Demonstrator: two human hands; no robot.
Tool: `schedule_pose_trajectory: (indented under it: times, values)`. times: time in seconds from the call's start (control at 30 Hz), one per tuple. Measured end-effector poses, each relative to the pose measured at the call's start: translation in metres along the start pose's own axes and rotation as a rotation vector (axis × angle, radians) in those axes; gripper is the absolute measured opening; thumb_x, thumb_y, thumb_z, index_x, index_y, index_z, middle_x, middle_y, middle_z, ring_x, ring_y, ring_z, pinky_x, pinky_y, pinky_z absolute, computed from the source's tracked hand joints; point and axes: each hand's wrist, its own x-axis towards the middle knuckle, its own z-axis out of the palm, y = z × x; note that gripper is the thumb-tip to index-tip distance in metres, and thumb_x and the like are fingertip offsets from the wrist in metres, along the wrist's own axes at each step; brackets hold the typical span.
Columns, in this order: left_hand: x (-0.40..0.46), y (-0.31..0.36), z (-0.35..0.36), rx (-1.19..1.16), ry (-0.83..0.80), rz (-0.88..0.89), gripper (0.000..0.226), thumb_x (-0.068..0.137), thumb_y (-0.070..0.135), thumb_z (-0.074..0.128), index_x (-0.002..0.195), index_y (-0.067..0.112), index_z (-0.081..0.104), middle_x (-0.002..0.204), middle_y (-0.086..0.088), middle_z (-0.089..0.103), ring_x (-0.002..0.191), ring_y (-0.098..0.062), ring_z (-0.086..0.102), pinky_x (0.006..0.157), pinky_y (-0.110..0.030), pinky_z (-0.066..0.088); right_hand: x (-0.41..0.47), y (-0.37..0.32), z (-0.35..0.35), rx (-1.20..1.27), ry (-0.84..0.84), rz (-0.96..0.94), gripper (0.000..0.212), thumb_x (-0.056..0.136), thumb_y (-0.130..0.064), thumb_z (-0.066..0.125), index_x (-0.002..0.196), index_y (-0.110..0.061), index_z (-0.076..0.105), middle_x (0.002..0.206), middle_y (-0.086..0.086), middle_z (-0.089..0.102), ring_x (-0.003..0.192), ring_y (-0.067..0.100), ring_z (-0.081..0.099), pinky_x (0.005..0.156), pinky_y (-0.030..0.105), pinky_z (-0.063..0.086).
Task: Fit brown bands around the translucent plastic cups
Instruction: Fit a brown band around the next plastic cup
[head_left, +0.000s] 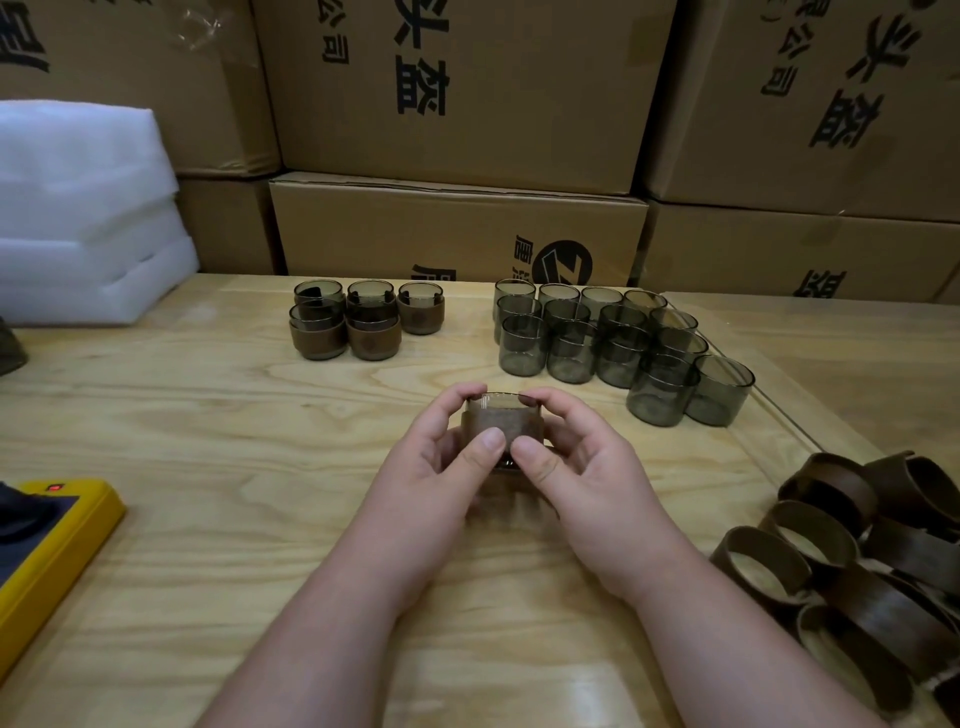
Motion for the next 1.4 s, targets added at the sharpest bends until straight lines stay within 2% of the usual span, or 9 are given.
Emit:
schedule_pose_trajectory:
  times: [0.13, 0.57, 0.7, 0.83, 0.93, 1.03, 1.13, 1.23, 1.4]
  values:
    - [0.002, -0.003, 0.0, -0.014, -0.002, 0.01, 0.036, 0.097, 0.022, 0.062, 0.128, 0.041, 0.059, 0.096, 0.011, 0.078, 0.081, 0.005, 0.068, 0.064, -0.012, 0.05, 0.0, 0.001, 0.0, 0.004, 0.0, -0.004, 0.037, 0.095, -0.002, 0.067, 0.124, -0.025, 0.063, 0.113, -0.003, 0.076, 0.102, 0.009, 0.072, 0.085, 0.02, 0.055]
    - [0.003, -0.008, 0.005, -0.015, 0.095, 0.045, 0.034, 0.09, 0.031, 0.074, 0.118, 0.048, 0.066, 0.101, 0.005, 0.078, 0.084, -0.001, 0.069, 0.071, -0.013, 0.05, 0.003, 0.002, 0.002, 0.04, 0.004, -0.01, 0.043, 0.095, -0.016, 0.068, 0.136, -0.026, 0.059, 0.126, 0.0, 0.072, 0.12, 0.018, 0.067, 0.098, 0.028, 0.054]
    - [0.007, -0.011, 0.008, -0.009, 0.216, 0.061, 0.045, 0.082, 0.037, 0.071, 0.122, 0.058, 0.063, 0.112, 0.015, 0.077, 0.106, -0.001, 0.071, 0.086, -0.016, 0.053, 0.011, 0.004, 0.008, -0.012, 0.047, 0.004, 0.043, 0.097, -0.013, 0.067, 0.136, -0.028, 0.06, 0.137, 0.001, 0.066, 0.133, 0.017, 0.058, 0.111, 0.039, 0.049]
    - [0.013, -0.018, 0.002, 0.02, 0.297, 0.016, 0.055, 0.101, 0.025, 0.064, 0.149, 0.045, 0.046, 0.138, 0.025, 0.061, 0.123, 0.016, 0.055, 0.098, -0.006, 0.043, 0.022, 0.008, 0.022, -0.134, 0.061, -0.031, 0.043, 0.094, -0.004, 0.07, 0.128, -0.03, 0.063, 0.124, -0.008, 0.068, 0.108, -0.001, 0.068, 0.085, 0.015, 0.055]
    - [0.015, -0.022, 0.002, 0.008, 0.366, -0.007, 0.055, 0.104, 0.02, 0.059, 0.151, 0.045, 0.045, 0.134, 0.027, 0.063, 0.12, 0.014, 0.058, 0.099, -0.01, 0.046, 0.031, 0.015, 0.032, -0.244, 0.078, -0.043, 0.036, 0.089, -0.018, 0.076, 0.112, -0.043, 0.064, 0.112, -0.013, 0.071, 0.1, 0.005, 0.071, 0.082, 0.023, 0.059]
    - [0.014, -0.023, 0.005, -0.031, 0.444, -0.028, 0.056, 0.103, 0.015, 0.059, 0.152, 0.038, 0.046, 0.119, 0.033, 0.069, 0.112, 0.014, 0.063, 0.092, -0.01, 0.049, 0.048, 0.025, 0.044, -0.505, 0.093, -0.062, 0.034, 0.082, -0.031, 0.077, 0.103, -0.049, 0.057, 0.112, -0.025, 0.06, 0.099, -0.003, 0.064, 0.083, 0.016, 0.053]
    - [0.015, -0.023, 0.005, -0.053, 0.473, -0.024, 0.056, 0.102, 0.019, 0.061, 0.152, 0.039, 0.046, 0.149, 0.023, 0.052, 0.118, 0.026, 0.05, 0.101, -0.013, 0.043, 0.075, 0.034, 0.053, -0.685, 0.132, -0.077, 0.028, 0.084, -0.032, 0.077, 0.097, -0.041, 0.054, 0.11, -0.03, 0.047, 0.094, -0.007, 0.057, 0.08, 0.018, 0.048]
    - [0.016, -0.021, 0.005, -0.078, 0.46, -0.042, 0.056, 0.101, 0.021, 0.062, 0.15, 0.044, 0.046, 0.156, 0.019, 0.044, 0.102, 0.042, 0.039, 0.085, 0.005, 0.04, 0.107, 0.04, 0.06, -0.792, 0.186, -0.068, 0.025, 0.086, -0.037, 0.073, 0.1, -0.038, 0.051, 0.114, -0.021, 0.046, 0.09, 0.001, 0.054, 0.08, 0.027, 0.048]
    - [0.015, -0.016, 0.006, -0.095, 0.487, -0.093, 0.053, 0.099, 0.021, 0.064, 0.138, 0.055, 0.052, 0.113, 0.036, 0.058, 0.091, 0.038, 0.049, 0.065, 0.007, 0.039, 0.148, 0.048, 0.071, -0.858, 0.241, -0.053, 0.026, 0.09, -0.041, 0.068, 0.112, -0.034, 0.055, 0.122, -0.011, 0.047, 0.101, 0.014, 0.059, 0.086, 0.04, 0.058]
